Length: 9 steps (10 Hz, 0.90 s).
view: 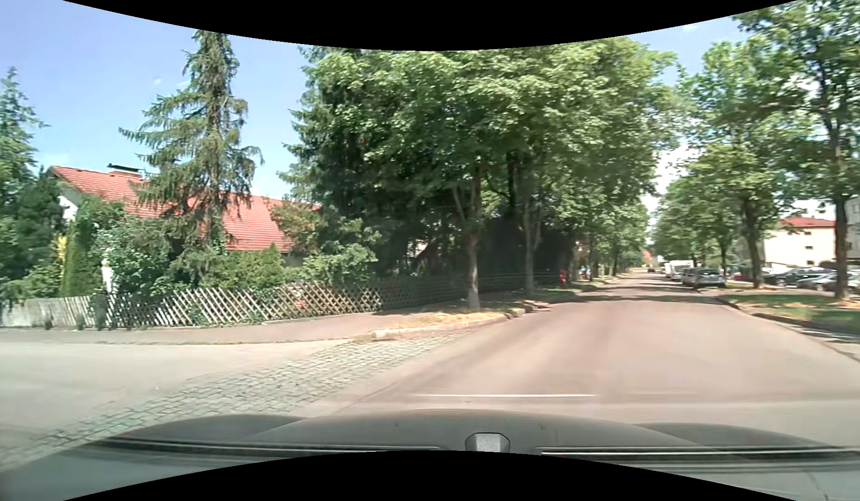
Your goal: Follow the waypoints while adhering to traffic rules and regulations
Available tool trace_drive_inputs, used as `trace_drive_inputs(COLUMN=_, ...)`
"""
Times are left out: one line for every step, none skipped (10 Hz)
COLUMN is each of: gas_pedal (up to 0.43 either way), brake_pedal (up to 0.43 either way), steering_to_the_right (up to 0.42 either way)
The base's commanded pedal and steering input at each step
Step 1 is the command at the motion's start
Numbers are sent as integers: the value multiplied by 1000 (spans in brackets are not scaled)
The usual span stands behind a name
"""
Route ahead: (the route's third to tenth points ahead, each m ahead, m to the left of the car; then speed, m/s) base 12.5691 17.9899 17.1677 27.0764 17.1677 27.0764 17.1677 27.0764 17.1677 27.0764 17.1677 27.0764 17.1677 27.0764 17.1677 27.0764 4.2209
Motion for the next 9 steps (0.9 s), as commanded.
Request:
trace_drive_inputs(gas_pedal=110, brake_pedal=6, steering_to_the_right=-663)
trace_drive_inputs(gas_pedal=110, brake_pedal=6, steering_to_the_right=-663)
trace_drive_inputs(gas_pedal=110, brake_pedal=6, steering_to_the_right=-662)
trace_drive_inputs(gas_pedal=110, brake_pedal=6, steering_to_the_right=-658)
trace_drive_inputs(gas_pedal=110, brake_pedal=6, steering_to_the_right=-652)
trace_drive_inputs(gas_pedal=110, brake_pedal=6, steering_to_the_right=-643)
trace_drive_inputs(gas_pedal=110, brake_pedal=6, steering_to_the_right=-633)
trace_drive_inputs(gas_pedal=110, brake_pedal=6, steering_to_the_right=-616)
trace_drive_inputs(gas_pedal=110, brake_pedal=6, steering_to_the_right=-588)
